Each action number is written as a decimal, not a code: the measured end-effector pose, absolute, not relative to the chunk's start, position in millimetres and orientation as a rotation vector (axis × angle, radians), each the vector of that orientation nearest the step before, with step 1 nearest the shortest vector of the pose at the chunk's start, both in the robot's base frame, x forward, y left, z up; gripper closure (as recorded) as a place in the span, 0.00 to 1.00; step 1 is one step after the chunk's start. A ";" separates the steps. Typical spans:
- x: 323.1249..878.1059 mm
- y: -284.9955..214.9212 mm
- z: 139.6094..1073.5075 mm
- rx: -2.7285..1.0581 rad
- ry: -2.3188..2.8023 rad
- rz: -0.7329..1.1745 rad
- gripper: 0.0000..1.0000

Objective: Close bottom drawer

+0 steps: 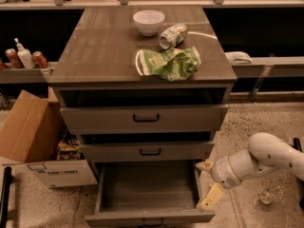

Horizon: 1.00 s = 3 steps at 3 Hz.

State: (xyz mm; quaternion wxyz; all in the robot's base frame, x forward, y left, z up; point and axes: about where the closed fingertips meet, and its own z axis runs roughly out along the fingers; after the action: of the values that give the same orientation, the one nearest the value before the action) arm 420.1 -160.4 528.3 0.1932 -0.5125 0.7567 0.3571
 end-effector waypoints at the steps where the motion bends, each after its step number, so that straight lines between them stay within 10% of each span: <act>1: 424.9 -165.5 493.3 -1.440 2.185 1.014 0.00; 3: 417.0 -190.9 385.1 -1.423 2.323 1.002 0.00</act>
Offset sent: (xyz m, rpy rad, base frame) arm 0.0057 -0.0322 -0.1517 -0.1579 0.1328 -0.0233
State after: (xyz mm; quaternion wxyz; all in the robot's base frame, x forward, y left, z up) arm 417.0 -190.9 385.1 0.1193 -0.4866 0.7946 0.3428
